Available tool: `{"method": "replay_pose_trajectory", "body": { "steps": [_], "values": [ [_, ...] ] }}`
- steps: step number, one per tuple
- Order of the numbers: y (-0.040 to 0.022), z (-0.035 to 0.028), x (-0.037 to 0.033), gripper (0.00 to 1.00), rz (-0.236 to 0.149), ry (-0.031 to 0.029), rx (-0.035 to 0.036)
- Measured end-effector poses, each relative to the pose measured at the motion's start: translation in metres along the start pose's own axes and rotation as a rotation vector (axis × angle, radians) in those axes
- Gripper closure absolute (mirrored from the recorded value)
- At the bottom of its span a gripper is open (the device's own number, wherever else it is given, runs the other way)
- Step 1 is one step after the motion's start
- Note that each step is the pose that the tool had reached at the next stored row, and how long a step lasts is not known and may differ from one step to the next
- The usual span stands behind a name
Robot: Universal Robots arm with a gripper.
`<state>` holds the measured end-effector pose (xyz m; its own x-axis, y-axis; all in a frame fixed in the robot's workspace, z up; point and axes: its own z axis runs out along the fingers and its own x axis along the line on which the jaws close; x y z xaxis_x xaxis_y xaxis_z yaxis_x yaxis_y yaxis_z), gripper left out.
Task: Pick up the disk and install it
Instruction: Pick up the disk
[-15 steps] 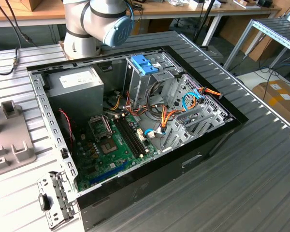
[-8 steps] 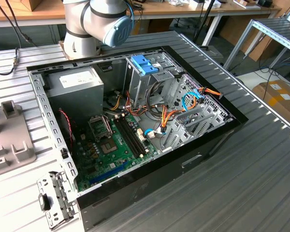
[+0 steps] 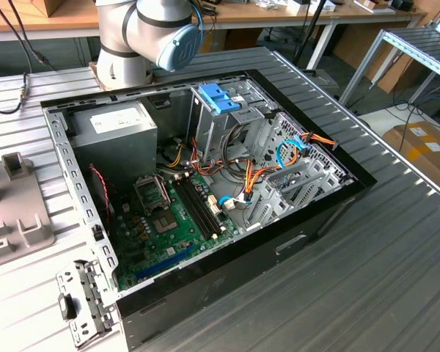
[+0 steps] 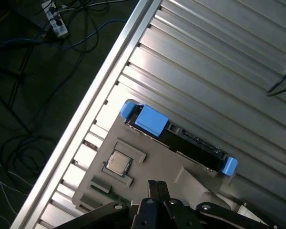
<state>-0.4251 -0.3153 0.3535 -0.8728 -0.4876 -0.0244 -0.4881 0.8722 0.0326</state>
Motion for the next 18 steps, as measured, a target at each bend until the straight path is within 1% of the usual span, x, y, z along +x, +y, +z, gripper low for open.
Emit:
{"method": "replay_pose_trajectory", "body": {
  "steps": [5, 7, 15, 18],
  "values": [
    [0.0, 0.0, 0.0, 0.89, -0.03, 0.001, -0.0007],
    [0.0, 0.0, 0.0, 0.89, -0.052, 0.0017, -0.0012],
    [0.0, 0.0, 0.0, 0.89, -0.099, 0.0032, -0.0024],
    [0.0, 0.0, 0.0, 0.89, -0.123, 0.004, -0.003]
  ]
}}
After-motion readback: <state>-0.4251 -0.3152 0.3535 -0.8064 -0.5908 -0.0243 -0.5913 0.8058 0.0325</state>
